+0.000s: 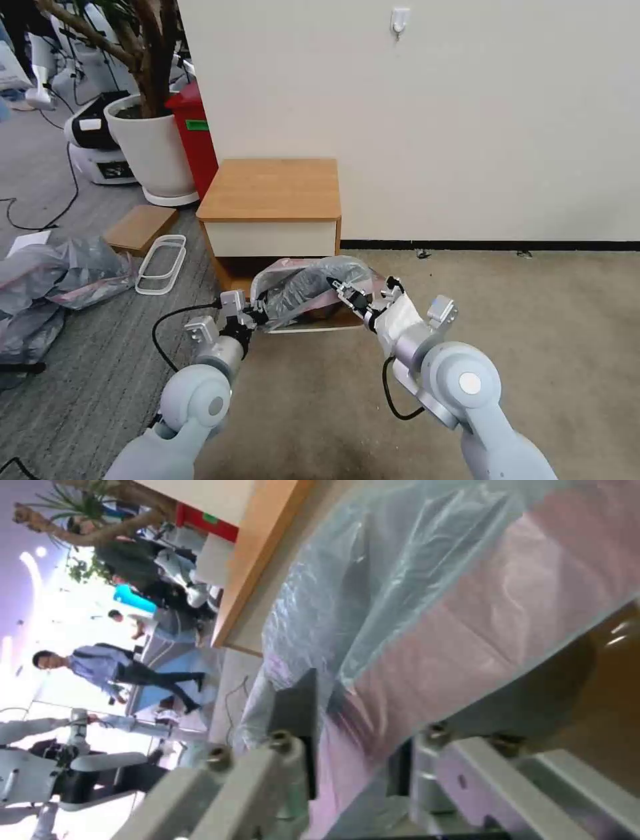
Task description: Pick up the garbage bag from the table and place it over the trash can.
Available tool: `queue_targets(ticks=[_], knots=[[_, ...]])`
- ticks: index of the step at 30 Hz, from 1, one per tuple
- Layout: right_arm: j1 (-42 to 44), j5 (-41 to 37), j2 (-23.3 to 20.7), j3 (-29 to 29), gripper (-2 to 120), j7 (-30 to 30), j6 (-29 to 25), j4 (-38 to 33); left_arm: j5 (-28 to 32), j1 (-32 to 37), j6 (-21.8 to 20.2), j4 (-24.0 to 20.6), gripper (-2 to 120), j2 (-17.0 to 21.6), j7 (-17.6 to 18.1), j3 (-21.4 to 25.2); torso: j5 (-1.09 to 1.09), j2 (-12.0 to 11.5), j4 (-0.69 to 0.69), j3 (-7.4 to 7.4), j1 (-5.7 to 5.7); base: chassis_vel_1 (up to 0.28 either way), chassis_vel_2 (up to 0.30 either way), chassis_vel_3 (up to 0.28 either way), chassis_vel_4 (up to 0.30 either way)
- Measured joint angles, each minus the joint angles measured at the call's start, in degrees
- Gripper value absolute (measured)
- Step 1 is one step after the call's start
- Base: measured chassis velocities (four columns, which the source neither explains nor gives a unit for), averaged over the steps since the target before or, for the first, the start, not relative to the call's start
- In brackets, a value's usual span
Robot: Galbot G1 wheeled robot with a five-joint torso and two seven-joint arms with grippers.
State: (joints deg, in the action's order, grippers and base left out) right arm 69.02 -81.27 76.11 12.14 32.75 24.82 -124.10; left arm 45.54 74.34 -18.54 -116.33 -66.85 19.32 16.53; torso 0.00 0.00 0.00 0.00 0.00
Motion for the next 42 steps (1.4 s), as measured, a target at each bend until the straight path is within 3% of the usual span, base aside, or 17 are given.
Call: queue_targets(ticks=[6, 23, 42], knots=[[0.63, 1.78, 0.52, -0.34, 0, -1.26, -0.33, 0.12, -0.02, -0.29, -0.01, 0.26, 1, -0.79, 0.0, -0.22, 0.0, 0.0, 0.0, 0.0, 0.0, 0.0, 0.0, 0.0, 0.0], [4.28, 4.72, -0.94, 0.58, 0, -5.05, -2.13, -2.71, 2.26, -1.03, -0.01, 0.98, 1, -2.05, 2.11, 0.66, 0.0, 0.0, 0.0, 0.0, 0.0, 0.0, 0.0, 0.0, 0.0], [10.84, 7.46, -2.52, 3.5, 0, -7.57, -4.0, -4.39, 13.28, -2.04, -0.27, -0.41, 1, -3.3, 9.59, 2.06, 0.0, 0.0, 0.0, 0.0, 0.0, 0.0, 0.0, 0.0, 0.0]])
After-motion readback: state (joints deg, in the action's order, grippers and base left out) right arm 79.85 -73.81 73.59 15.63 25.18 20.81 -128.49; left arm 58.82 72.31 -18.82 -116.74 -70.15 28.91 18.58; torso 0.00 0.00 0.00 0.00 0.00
